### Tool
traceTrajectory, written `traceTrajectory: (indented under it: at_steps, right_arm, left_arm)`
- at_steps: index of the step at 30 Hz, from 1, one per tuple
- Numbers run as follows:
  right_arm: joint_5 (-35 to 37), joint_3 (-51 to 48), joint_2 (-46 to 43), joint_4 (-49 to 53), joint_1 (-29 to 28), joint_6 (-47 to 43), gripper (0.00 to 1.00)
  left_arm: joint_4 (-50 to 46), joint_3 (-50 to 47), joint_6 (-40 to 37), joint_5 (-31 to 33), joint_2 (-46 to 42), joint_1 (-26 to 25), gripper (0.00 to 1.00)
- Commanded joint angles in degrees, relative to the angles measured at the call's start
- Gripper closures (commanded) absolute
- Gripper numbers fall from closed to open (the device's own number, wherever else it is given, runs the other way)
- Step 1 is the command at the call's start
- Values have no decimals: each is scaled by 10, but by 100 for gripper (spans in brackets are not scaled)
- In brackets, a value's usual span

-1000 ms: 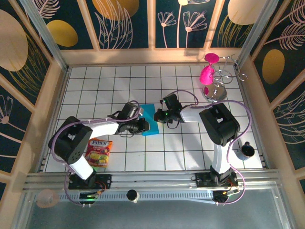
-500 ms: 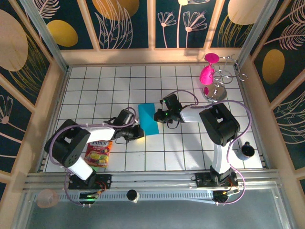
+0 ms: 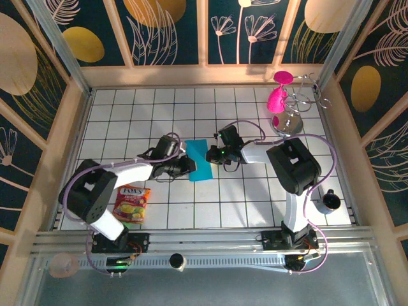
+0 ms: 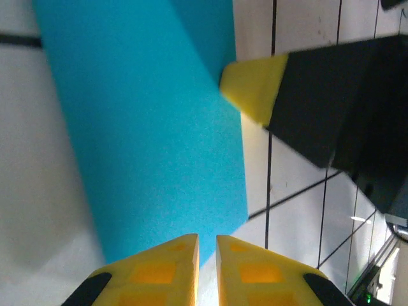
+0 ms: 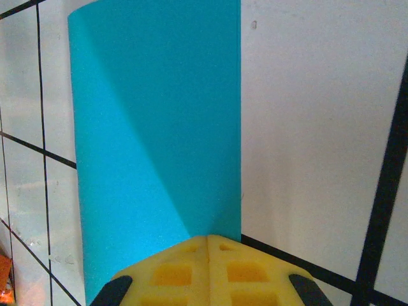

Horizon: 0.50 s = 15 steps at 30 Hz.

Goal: Fold a paper plane with a square sheet of paper (pick it up from the middle)
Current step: First fold the square sheet of paper in half at the center of the table.

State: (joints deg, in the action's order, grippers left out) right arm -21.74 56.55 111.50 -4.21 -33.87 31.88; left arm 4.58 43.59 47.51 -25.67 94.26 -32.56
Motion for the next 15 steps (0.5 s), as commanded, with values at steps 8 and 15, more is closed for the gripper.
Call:
traceTrajectory:
  at_steps: [8, 15]
  right_arm:
    - [194, -68, 95, 201, 17, -7, 100]
    - [196, -69, 102, 201, 20, -10, 100]
  left_arm:
    - [-77, 37, -46, -6, 86, 1, 85]
    - [-195, 13, -133, 32, 76, 1, 86]
